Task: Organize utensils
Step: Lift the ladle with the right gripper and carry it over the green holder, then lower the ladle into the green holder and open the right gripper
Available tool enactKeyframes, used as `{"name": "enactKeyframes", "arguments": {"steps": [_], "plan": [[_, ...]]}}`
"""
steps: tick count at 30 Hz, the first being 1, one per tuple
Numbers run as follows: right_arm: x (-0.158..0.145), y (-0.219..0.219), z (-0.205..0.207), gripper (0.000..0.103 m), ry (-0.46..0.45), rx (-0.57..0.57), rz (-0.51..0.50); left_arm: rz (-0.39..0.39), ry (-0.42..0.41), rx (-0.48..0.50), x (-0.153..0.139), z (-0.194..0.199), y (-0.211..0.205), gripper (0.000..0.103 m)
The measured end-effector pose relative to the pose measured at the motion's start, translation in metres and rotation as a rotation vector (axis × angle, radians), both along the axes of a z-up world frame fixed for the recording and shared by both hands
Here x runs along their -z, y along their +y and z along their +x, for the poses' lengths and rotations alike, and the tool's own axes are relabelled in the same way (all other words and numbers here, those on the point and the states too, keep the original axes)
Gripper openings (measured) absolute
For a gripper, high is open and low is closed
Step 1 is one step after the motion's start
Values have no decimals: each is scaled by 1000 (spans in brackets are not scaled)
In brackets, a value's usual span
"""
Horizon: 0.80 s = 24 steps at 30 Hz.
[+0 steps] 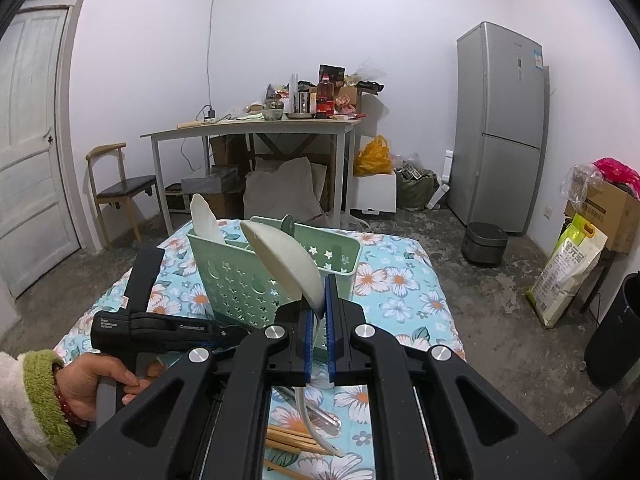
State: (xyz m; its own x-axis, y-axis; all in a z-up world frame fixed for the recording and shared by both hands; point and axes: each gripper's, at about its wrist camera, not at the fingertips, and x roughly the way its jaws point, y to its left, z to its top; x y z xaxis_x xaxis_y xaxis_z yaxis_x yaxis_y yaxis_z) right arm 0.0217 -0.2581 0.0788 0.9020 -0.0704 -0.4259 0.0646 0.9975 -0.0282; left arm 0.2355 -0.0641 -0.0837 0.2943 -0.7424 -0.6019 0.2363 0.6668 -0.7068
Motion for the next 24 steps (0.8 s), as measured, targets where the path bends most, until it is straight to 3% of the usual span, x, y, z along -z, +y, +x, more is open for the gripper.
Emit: {"name": "enactKeyframes", "arguments": {"steps": [1,7,13,19,24], "plan": [[1,0,0,5,1,0,0,5,-3,0,0,1,-2,6],[3,0,0,5,3,4,-4,2,-47,-13,-4,-8,-4,2],[3,1,-2,5,1,11,-8,53,-144,-35,-35,-30,8,2],[2,3,-3,5,-4,16,-17,146,-382,-90,-103,-73,39,2],[4,5,-2,5,2,11,-12,135,-582,-124,-174,-101,60,2]]}}
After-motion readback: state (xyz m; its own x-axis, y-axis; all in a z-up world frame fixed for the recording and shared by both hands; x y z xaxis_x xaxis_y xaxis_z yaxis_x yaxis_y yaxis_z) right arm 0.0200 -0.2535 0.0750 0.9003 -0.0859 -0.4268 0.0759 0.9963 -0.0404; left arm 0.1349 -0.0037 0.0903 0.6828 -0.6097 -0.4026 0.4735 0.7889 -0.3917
